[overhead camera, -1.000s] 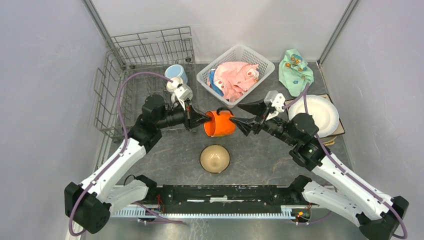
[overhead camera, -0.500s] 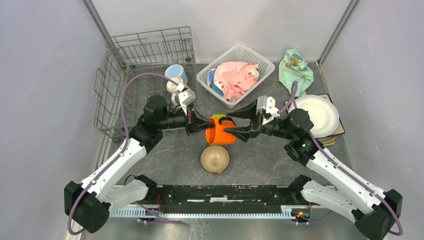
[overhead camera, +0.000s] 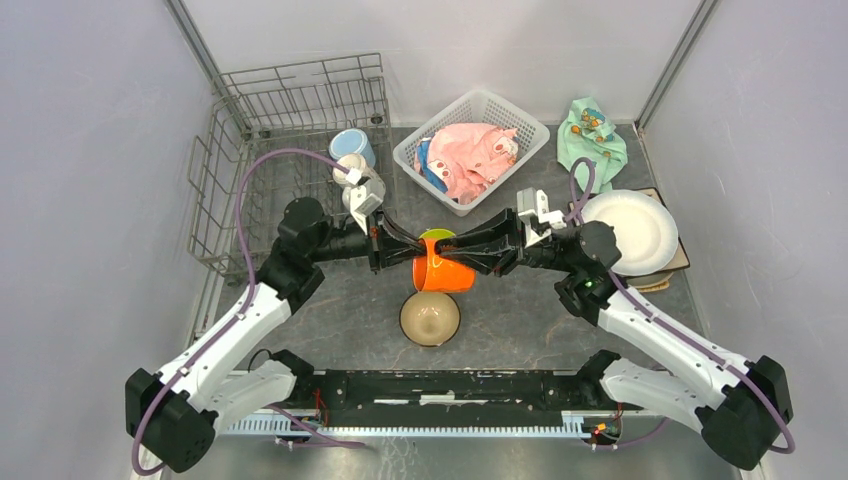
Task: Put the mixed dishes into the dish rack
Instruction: Position the cup upside down at the center of the board.
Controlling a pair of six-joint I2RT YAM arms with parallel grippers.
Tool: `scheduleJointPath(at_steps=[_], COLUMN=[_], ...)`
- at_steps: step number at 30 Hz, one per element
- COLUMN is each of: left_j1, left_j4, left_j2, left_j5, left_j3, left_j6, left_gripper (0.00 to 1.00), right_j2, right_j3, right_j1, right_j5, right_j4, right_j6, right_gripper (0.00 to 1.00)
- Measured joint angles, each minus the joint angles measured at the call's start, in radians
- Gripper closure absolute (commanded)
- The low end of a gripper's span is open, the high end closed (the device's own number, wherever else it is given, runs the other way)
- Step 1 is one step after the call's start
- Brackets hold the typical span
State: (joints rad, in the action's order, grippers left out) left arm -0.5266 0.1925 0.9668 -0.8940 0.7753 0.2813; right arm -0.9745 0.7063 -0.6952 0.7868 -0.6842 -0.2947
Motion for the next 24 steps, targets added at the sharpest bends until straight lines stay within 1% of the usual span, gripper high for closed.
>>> scheduleJointPath(at_steps=[3, 4, 5, 7, 8, 9, 10, 11, 12, 13, 14, 15, 18, 20, 21, 22, 24], left_j1=[-0.002, -0.002, -0.002, -0.002, -0.002, -0.001, 0.002, 0.003, 0.003, 0.003, 0.002, -0.001, -0.004, -0.004, -0.003, -0.002, -0.002], left_j4=[0.021, 0.029, 0.036, 0.045, 0.042, 0.036, 0.026, 0.018, 0.009, -0.002, -0.018, -0.035, -0.090, -0.132, -0.154, -0.173, -0.210], left_j2=[-0.001, -0.001, -0.001, -0.001, -0.001, -0.001, -0.001, -0.001, -0.001, -0.001, -0.001, -0.001, -0.003, -0.013, -0.019, -0.026, -0.035], left_j5=[-0.001, -0.002, -0.002, 0.000, 0.001, 0.003, 0.008, 0.013, 0.022, 0.029, 0.043, 0.056, 0.083, 0.093, 0.104, 0.111, 0.128], left_j3=[-0.011, -0.016, -0.020, -0.026, -0.029, -0.030, -0.030, -0.030, -0.030, -0.029, -0.029, -0.024, 0.004, 0.023, 0.027, 0.029, 0.032], left_j6=[0.010, 0.013, 0.014, 0.017, 0.018, 0.019, 0.018, 0.018, 0.016, 0.012, 0.008, 0.002, -0.026, -0.054, -0.073, -0.084, -0.102], left_gripper=[0.98, 0.98, 0.98, 0.98, 0.98, 0.95, 0.90, 0.83, 0.73, 0.58, 0.51, 0.46, 0.36, 0.18, 0.05, 0.01, 0.00], right_j2=[-0.005, -0.009, -0.013, -0.031, -0.042, -0.052, -0.063, -0.068, -0.072, -0.072, -0.072, -0.072, -0.072, -0.062, -0.052, -0.040, -0.006], right_j3=[-0.002, -0.002, -0.002, -0.002, -0.002, -0.002, -0.002, -0.002, -0.002, 0.000, 0.006, 0.019, 0.062, 0.084, 0.091, 0.096, 0.104], right_j1=[0.000, 0.000, 0.000, 0.000, 0.001, 0.004, 0.007, 0.008, 0.008, 0.010, 0.010, 0.008, 0.006, 0.009, 0.011, 0.014, 0.017], right_j5=[0.007, 0.010, 0.012, 0.024, 0.030, 0.037, 0.042, 0.043, 0.043, 0.043, 0.042, 0.039, 0.015, -0.011, -0.024, -0.037, -0.068], right_j4=[-0.016, -0.024, -0.030, -0.055, -0.070, -0.080, -0.091, -0.095, -0.095, -0.087, -0.058, -0.013, 0.176, 0.295, 0.338, 0.375, 0.457], right_j6=[-0.024, -0.033, -0.040, -0.052, -0.059, -0.066, -0.075, -0.078, -0.078, -0.073, -0.058, -0.032, 0.071, 0.139, 0.160, 0.178, 0.209], right_gripper=[0.74, 0.77, 0.83, 0.97, 0.99, 0.99, 0.99, 0.99, 0.99, 0.99, 0.99, 0.99, 0.99, 0.99, 0.99, 0.99, 0.99])
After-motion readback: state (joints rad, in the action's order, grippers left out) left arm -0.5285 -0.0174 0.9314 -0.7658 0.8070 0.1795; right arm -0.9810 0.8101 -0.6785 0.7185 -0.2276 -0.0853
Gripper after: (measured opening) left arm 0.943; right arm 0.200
